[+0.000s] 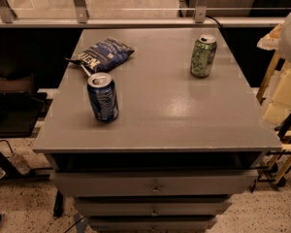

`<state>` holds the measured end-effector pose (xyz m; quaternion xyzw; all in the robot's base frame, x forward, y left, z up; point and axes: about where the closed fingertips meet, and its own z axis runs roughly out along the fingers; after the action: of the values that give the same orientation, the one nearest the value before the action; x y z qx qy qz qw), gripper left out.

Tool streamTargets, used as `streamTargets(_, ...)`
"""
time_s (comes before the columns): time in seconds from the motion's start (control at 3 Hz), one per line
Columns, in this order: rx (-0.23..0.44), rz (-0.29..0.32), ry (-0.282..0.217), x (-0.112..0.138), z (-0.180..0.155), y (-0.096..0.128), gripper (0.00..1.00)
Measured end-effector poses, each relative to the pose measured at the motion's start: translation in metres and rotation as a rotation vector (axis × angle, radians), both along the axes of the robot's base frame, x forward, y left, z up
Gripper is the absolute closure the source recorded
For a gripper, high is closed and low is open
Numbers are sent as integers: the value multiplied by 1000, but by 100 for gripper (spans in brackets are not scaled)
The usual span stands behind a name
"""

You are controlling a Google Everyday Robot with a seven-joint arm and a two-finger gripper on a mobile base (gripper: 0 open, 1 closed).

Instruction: Knock green can over

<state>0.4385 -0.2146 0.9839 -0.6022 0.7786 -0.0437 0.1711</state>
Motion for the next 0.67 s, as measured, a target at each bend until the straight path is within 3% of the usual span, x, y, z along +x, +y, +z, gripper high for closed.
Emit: streamTargets(0.67,28,-27,-21,2,-2,-2,0)
